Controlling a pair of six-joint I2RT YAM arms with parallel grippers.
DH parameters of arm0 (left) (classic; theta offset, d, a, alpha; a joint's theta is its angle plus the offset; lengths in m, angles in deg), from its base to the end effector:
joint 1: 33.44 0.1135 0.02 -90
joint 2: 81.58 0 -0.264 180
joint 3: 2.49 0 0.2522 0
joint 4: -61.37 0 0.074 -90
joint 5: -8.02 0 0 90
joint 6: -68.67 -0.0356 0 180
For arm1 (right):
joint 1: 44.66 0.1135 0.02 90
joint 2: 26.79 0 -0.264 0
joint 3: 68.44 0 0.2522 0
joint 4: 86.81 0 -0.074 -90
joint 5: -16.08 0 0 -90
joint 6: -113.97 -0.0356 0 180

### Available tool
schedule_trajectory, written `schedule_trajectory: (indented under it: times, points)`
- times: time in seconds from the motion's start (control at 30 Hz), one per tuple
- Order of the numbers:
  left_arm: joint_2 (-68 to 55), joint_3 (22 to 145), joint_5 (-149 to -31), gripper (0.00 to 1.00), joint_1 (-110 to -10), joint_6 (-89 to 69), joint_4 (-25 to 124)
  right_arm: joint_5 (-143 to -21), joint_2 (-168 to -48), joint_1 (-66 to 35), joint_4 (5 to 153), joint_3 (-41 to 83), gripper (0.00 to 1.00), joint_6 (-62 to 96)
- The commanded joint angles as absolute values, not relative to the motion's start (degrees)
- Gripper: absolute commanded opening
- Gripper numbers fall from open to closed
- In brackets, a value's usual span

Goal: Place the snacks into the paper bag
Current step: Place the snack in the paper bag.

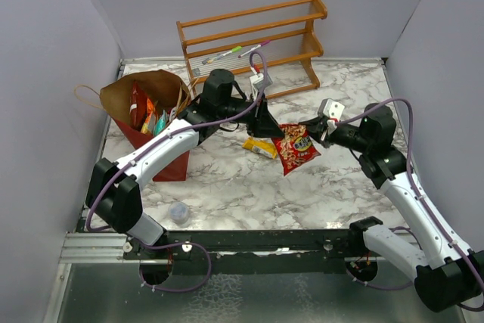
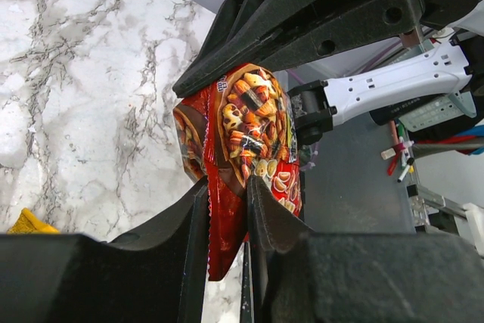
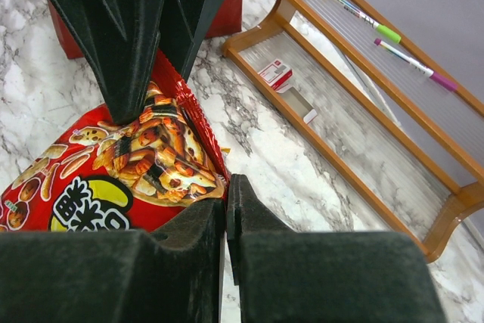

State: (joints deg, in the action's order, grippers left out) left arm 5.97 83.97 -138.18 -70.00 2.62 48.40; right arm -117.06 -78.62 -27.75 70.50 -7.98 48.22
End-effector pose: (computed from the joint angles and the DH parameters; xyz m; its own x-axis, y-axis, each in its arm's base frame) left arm 0.2650 -0.2334 0.3497 -0.5757 0.1458 -0.8046 0.8154 0.0283 -0.5783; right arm 0.1873 0.0824 0.3346 0.1359 -0.2719 -0.9527 -0.8676 0.4316 -0.2470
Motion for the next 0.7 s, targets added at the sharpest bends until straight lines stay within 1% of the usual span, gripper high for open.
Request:
schedule_trajectory:
  times: [0.0,0.07,0.13,0.23,0.3,0.4,0.67]
  points:
    - [1.91,84.92,-139.83,0.0,-70.27,-1.99,46.74,-117.74,-78.23,-27.85,71.88,-8.74,0.2,49.38]
    - [1.02,85.56,-138.95,0.0,-70.27,-4.45,44.45,-117.46,-78.28,-28.03,71.78,-8.82,0.33,49.62]
    - [0.17,86.59,-137.8,0.0,-70.2,-7.49,41.51,-117.06,-78.16,-28.18,71.78,-8.94,0.43,49.75]
    - [-1.32,88.21,-136.04,0.0,-70.1,-12.2,36.98,-116.12,-78.13,-28.55,71.88,-9.11,0.57,49.89]
    - [-2.59,88.59,-134.46,0.0,-69.89,-15.42,33.99,-115.6,-78.1,-28.79,72.02,-9.33,0.64,49.95]
    - [-4.55,91.49,-131.26,0.0,-69.06,-20.04,29.52,-114.7,-78.2,-29.09,72.51,-9.64,0.68,49.93]
    - [-12.02,94.39,-121.43,0.0,-63.56,-28.66,22.76,-114.09,-78.53,-30.14,73.6,-10.2,0.69,49.12]
